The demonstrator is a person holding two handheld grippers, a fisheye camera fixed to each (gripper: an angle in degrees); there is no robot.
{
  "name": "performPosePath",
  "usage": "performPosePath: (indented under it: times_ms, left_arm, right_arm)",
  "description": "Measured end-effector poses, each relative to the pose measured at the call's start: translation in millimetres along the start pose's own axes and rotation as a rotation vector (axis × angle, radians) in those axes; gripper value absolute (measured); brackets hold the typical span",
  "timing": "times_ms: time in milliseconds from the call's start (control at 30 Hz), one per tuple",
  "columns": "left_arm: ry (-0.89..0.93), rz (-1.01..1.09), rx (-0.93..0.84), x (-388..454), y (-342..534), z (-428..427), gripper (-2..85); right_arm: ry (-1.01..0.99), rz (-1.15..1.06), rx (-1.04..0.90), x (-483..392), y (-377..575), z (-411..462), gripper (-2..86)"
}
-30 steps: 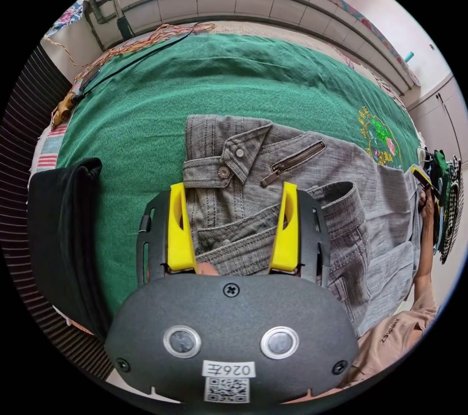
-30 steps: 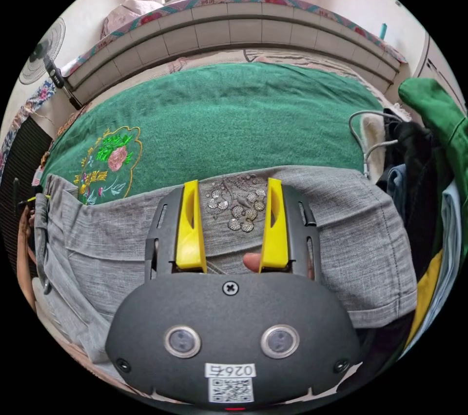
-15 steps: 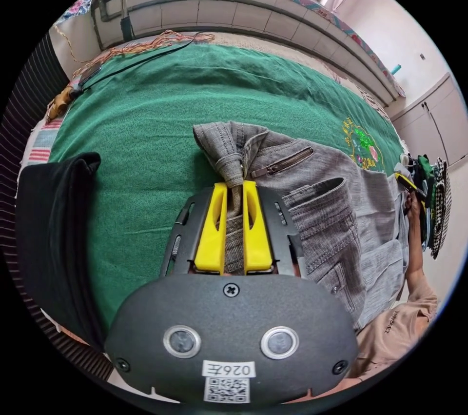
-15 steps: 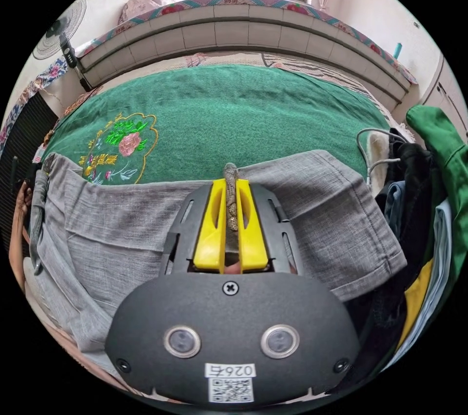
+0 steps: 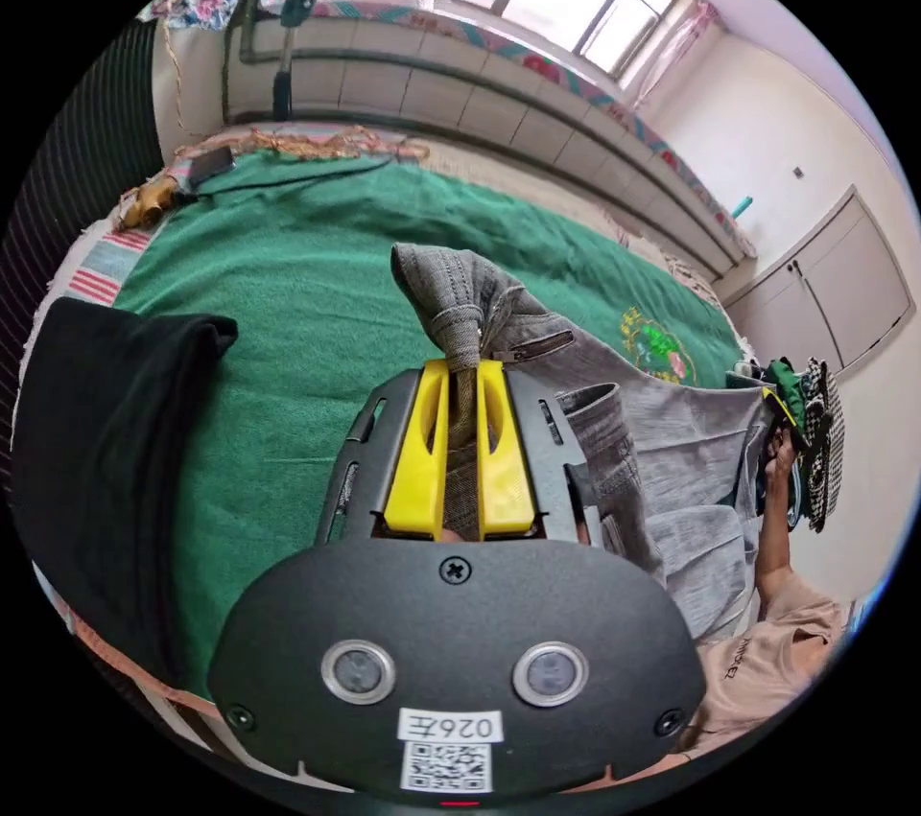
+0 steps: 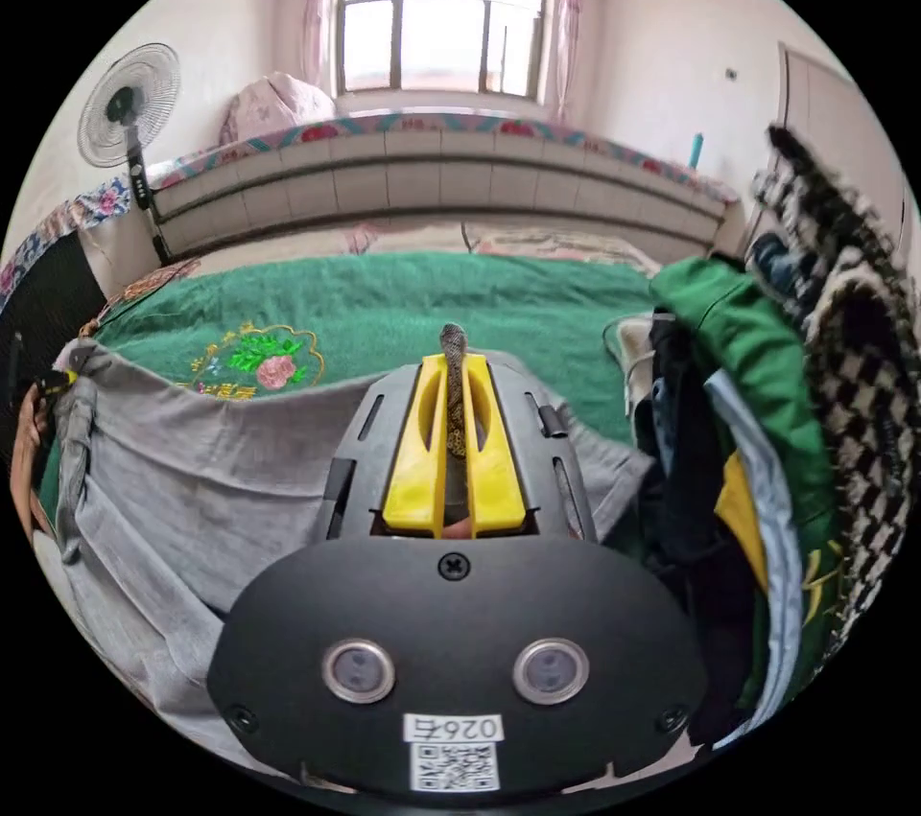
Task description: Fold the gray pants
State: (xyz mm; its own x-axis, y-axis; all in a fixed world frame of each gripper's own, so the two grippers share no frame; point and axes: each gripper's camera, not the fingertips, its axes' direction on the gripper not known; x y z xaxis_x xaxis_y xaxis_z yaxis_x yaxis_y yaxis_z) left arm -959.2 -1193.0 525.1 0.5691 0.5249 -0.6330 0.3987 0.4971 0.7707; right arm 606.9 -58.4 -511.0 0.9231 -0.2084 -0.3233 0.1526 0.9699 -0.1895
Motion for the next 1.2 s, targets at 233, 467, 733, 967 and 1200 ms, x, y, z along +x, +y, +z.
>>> performPosePath:
  times_ms: [233,467,733,967,1200]
  left_arm:
    - [-0.101,-0.101,0.211,-23.4,39.3,-55.5,6.3]
    - [-0.008,-0.387,0.101,-90.9,57.8,-22.8,0.0]
    - [-0.01,-0.259,0.243,-40.5,40.3,-65.5,-1.0]
    - [-0.132,0.039,0.001,57.5,-22.5,-23.2,-1.0]
    - [-0.33,0.137,-0.241,79.5,-50.1,34.9,-0.9]
  right_arm:
    - [0.15,-0.153,0.292,-49.6,1.0,-61.0,3.0]
    - [-0.065,-0.02,-0.017,-8.1,-19.7,14.6,14.1]
    - [-0.106,0.347,-0.019,87.5,-21.9,12.2,9.2]
    - [-0.074,0.246,-0.262,49.9,-54.3,62.3,14.6]
    - [0.235,-0.109,-0.233,-60.9,-101.7,19.8,0.1]
